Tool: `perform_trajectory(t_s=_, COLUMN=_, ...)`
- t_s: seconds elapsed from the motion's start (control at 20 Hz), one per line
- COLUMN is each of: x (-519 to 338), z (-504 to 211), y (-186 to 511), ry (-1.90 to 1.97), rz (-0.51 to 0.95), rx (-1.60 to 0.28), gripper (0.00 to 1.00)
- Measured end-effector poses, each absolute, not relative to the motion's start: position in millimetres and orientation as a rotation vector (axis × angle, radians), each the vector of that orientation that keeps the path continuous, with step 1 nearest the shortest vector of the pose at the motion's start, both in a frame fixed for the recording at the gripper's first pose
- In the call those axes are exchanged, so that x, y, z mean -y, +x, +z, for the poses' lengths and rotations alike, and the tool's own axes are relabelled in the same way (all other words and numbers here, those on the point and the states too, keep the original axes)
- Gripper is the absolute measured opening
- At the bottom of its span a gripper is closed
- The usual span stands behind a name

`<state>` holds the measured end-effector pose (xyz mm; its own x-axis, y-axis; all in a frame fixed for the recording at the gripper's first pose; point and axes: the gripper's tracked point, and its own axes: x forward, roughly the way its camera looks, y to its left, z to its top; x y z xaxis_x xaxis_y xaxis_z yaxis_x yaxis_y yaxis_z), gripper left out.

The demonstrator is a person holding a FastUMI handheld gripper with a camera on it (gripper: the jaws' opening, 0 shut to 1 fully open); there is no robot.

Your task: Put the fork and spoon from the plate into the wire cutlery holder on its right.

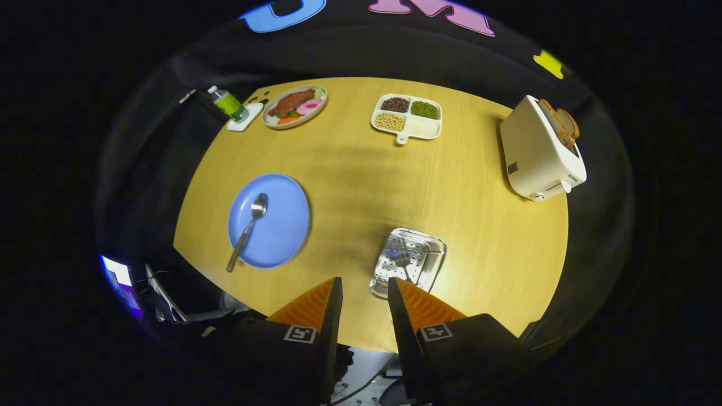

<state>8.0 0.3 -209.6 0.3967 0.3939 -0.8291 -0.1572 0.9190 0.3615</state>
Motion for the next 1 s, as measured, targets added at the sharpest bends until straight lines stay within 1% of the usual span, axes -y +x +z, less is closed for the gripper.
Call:
perform_trajectory(t_s=0.05, x=-15.5, z=-198.7, y=7.8, ry=0.274, rz=0.370, rx=-1.082, gripper=0.54)
perform_trajectory(t_s=0.25, x=-77.7, z=-172.9, y=8.6, ry=0.348, rz=0.432, rx=-0.996, gripper=0.56)
perform_trajectory(t_s=0.4, x=-131.1, z=-171.9, y=8.5, ry=0.386, rz=0.468, rx=-0.966, gripper=0.58)
perform_trajectory(t_s=0.6, x=-196.8, z=-202.0, y=2.4, ry=0.369, rz=0.511, rx=-1.017, gripper=0.58)
perform_trajectory(t_s=0.75, x=-233.4, z=-230.0, y=1.0, ry=0.368, rz=0.514, rx=-1.071, gripper=0.58)
perform_trajectory(t_s=1.0, x=-268.0, z=-269.1, y=16.0, ry=0.386, rz=0.461, rx=-1.148, gripper=0.57)
